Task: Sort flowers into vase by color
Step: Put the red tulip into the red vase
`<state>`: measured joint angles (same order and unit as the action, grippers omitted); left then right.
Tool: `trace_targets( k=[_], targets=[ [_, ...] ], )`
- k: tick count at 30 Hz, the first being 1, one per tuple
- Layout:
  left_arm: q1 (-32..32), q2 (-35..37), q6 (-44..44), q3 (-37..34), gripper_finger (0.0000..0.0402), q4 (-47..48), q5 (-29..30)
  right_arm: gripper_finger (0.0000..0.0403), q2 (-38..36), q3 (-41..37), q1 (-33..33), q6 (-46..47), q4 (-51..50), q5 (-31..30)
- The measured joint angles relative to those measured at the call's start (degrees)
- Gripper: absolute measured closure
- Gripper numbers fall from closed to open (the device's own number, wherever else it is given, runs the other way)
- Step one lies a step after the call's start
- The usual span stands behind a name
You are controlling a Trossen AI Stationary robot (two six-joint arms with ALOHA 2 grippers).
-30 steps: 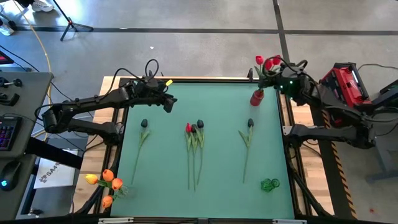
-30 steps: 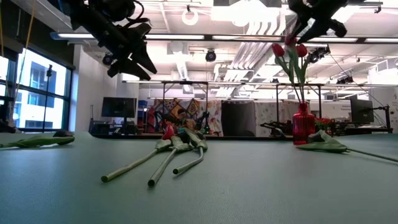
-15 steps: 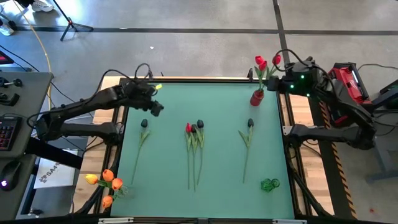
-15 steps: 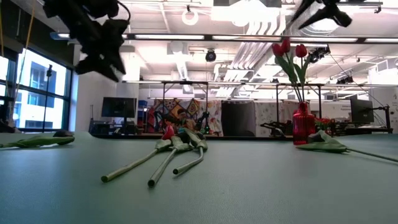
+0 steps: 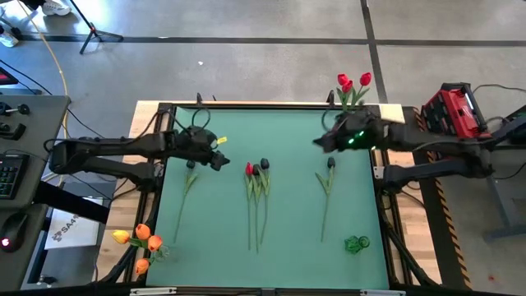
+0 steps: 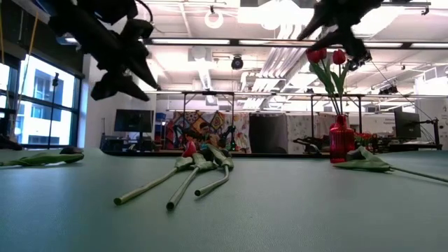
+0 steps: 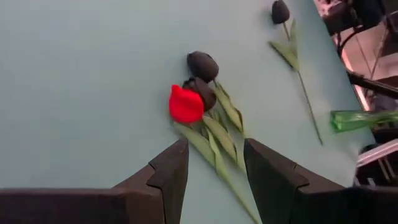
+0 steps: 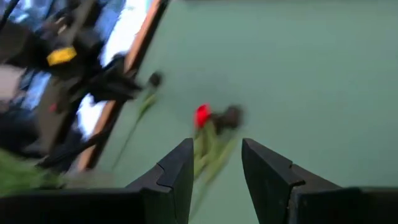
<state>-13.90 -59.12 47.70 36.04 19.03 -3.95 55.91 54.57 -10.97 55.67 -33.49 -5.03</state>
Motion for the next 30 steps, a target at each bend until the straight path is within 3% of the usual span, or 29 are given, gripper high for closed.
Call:
trace_targets(
  k=[4,8,11,19,30],
  targets=[
    [1.4,-4.0,-1.0,-1.5,0.0259,-6.2,5.6,0.0279,4.7,-4.6,4.9,2.6,12.0,1.6],
    [1.5,-10.5,0.0,-2.8,0.0259,-13.7,3.8,0.0279,8.9,-5.3,7.9,3.7,17.2,1.3],
    [3.1,-14.7,3.8,-2.9,0.0259,-19.6,1.5,0.0279,10.7,-4.4,9.9,3.9,17.2,0.4],
    [11.4,-25.3,21.0,-3.0,0.0259,-23.7,3.1,0.0279,11.2,-4.1,13.1,5.2,15.7,-1.0],
    [22.4,-35.0,33.6,-1.6,0.0259,-30.6,6.5,0.0279,11.2,-4.0,16.8,6.0,15.2,-3.7]
  ],
)
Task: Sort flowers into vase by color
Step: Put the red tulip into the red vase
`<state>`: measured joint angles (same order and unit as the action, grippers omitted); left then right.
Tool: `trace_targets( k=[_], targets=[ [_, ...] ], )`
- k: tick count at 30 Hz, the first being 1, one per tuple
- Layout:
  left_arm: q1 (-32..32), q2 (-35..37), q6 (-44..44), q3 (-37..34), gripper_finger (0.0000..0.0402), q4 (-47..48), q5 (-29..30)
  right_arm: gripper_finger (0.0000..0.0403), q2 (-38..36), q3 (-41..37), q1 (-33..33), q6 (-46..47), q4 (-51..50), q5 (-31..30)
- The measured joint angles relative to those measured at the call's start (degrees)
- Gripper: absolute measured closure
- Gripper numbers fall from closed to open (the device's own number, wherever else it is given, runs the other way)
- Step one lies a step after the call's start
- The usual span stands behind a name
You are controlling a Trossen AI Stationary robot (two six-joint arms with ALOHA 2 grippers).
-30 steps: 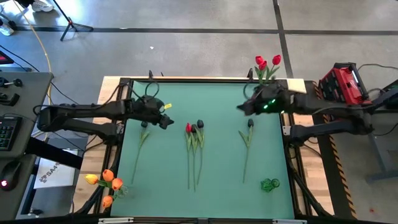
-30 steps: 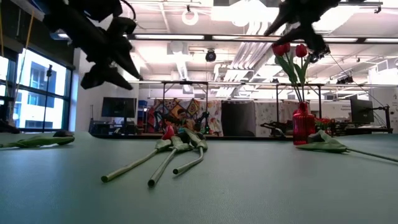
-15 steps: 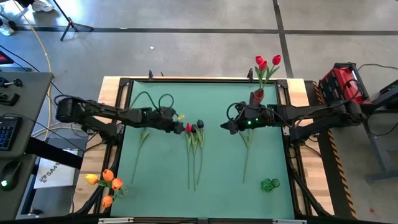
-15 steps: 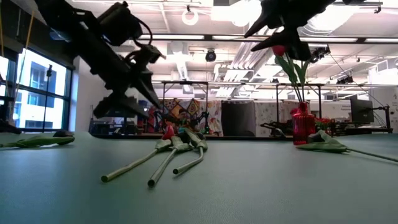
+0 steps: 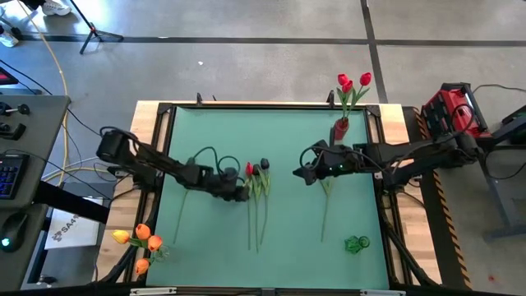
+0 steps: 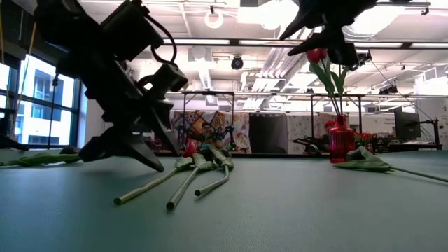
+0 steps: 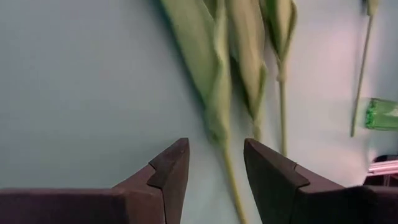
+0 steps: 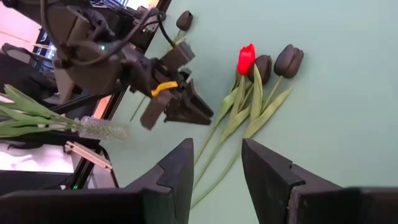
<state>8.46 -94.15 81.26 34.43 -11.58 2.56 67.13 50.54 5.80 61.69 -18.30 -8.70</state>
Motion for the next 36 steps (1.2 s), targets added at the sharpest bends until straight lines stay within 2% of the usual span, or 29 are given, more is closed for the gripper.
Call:
trace_targets(
  k=[7,11,18,26,36],
  targets=[
    [3.5,-6.7,0.8,6.0,0.0259,-0.3,2.1,0.0279,0.0,0.0,1.0,0.3,-0.2,-0.4],
    [3.8,-10.1,-0.9,9.9,0.0259,5.7,2.9,0.0279,0.0,0.0,1.4,0.5,-0.3,-0.6],
    [3.7,-11.2,-2.3,11.4,0.0264,8.9,4.0,0.0279,0.0,0.0,3.9,1.5,-0.5,-0.9],
    [3.7,-11.1,-2.3,11.2,0.0319,10.4,4.9,0.0279,0.0,0.0,7.3,4.1,-1.0,-3.4],
    [3.8,-11.3,-1.9,11.2,0.0392,11.7,7.5,0.0279,0.0,0.0,8.2,5.7,-1.1,-3.8]
  ],
)
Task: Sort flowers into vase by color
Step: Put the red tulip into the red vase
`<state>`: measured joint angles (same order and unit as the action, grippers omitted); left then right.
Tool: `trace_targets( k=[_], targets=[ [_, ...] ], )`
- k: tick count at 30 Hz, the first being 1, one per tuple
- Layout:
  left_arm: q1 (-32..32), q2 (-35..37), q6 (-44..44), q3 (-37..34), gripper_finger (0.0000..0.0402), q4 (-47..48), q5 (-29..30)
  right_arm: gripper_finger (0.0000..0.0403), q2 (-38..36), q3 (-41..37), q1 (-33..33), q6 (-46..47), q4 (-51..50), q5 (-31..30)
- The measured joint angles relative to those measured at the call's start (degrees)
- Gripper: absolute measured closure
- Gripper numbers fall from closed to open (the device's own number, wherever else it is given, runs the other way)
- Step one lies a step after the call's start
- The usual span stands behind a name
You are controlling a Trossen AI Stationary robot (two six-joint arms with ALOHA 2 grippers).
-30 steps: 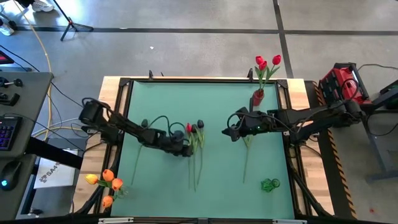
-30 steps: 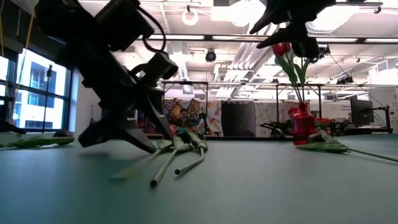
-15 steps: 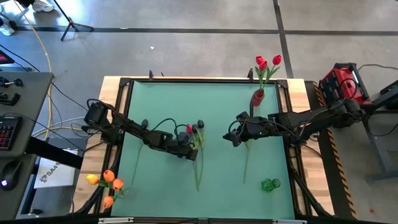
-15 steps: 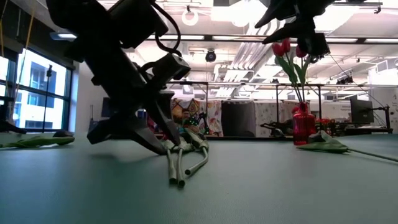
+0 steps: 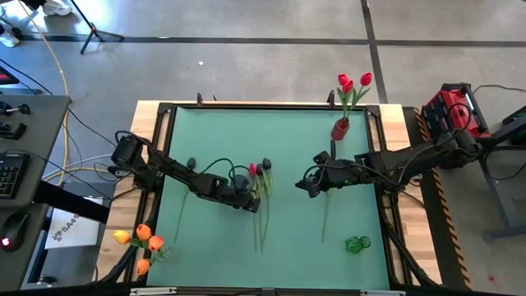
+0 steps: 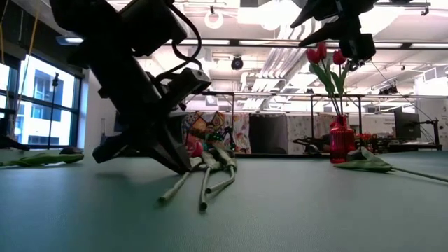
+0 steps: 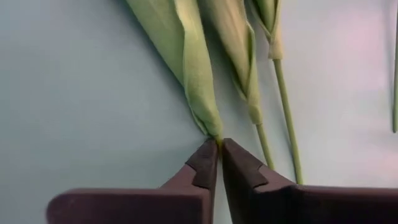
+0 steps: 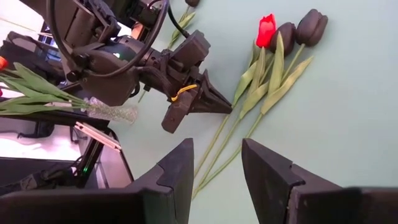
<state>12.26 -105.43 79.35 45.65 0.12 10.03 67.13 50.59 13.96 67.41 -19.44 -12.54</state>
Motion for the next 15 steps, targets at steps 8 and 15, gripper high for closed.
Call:
trace_targets(
  k=[8,15],
  targets=[
    [0.2,1.3,-1.7,-0.4,0.0401,-0.9,1.1,0.0279,0.0,0.0,0.8,-0.3,0.0,-1.2],
    [0.0,9.3,-4.1,-1.0,0.0401,4.2,6.2,0.0279,0.0,0.0,2.6,-0.4,0.0,-2.6]
  ],
)
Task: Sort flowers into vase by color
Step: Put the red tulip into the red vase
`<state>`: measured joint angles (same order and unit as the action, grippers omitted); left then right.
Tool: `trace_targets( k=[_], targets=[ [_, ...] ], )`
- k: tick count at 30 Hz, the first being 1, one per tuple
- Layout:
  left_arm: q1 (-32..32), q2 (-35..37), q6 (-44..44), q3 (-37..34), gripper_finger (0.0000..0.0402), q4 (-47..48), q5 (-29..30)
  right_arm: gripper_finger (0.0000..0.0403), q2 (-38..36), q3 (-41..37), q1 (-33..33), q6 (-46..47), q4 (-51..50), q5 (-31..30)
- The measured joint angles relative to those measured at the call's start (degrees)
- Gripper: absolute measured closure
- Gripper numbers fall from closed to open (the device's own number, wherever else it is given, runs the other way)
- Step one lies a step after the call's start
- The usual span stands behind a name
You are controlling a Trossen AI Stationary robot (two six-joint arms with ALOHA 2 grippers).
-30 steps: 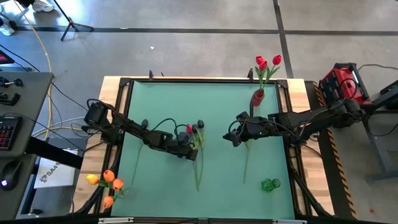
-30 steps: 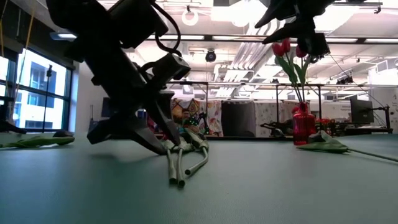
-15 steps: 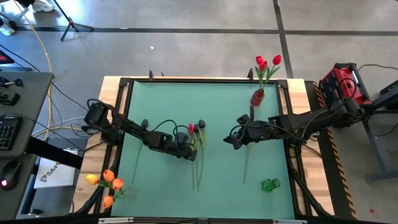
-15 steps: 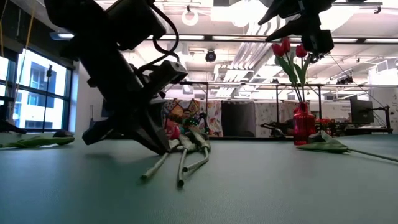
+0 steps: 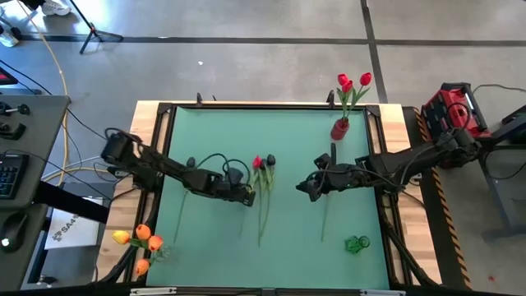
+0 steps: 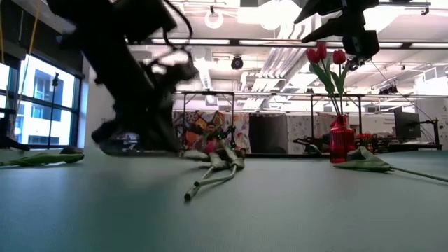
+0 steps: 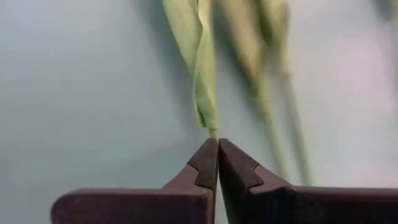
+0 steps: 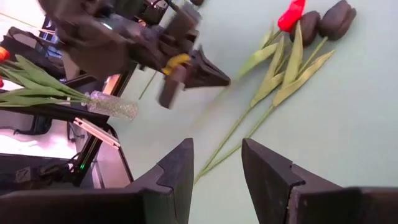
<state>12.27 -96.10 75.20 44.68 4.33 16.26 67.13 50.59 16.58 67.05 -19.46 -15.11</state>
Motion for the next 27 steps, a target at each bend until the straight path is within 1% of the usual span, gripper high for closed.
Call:
trace_targets(
  k=[3,8,12,15,18,21,24,27],
  targets=[
    [0.0,4.6,-1.3,0.2,0.0401,1.6,0.6,0.0279,0.0,0.0,0.6,0.2,0.0,-1.4],
    [-0.4,8.4,-2.4,0.2,0.0401,6.5,-0.2,0.0279,2.0,0.0,0.8,1.6,0.6,-2.4],
    [-0.7,8.7,-1.0,0.2,0.0401,10.3,-0.3,0.0279,5.1,0.0,0.9,3.6,1.5,-0.8],
    [-0.7,6.8,0.8,0.2,0.0397,7.2,-0.5,0.0279,7.1,0.0,1.2,6.8,1.7,-0.8],
    [-0.7,3.3,2.1,0.2,0.0377,1.9,-0.7,0.0279,8.3,0.0,1.5,9.8,1.7,-0.9],
    [-1.0,-0.7,2.7,0.2,0.0343,-2.0,-0.9,0.0279,8.9,0.0,1.5,10.9,1.4,-0.9],
    [-2.0,-4.0,3.3,0.2,0.0306,-3.7,-1.5,0.0279,9.0,0.0,1.5,11.0,1.2,0.5],
    [-2.6,-5.2,4.2,0.5,0.0273,-5.0,-2.5,0.0279,9.0,0.0,1.6,11.0,0.8,1.7]
  ],
)
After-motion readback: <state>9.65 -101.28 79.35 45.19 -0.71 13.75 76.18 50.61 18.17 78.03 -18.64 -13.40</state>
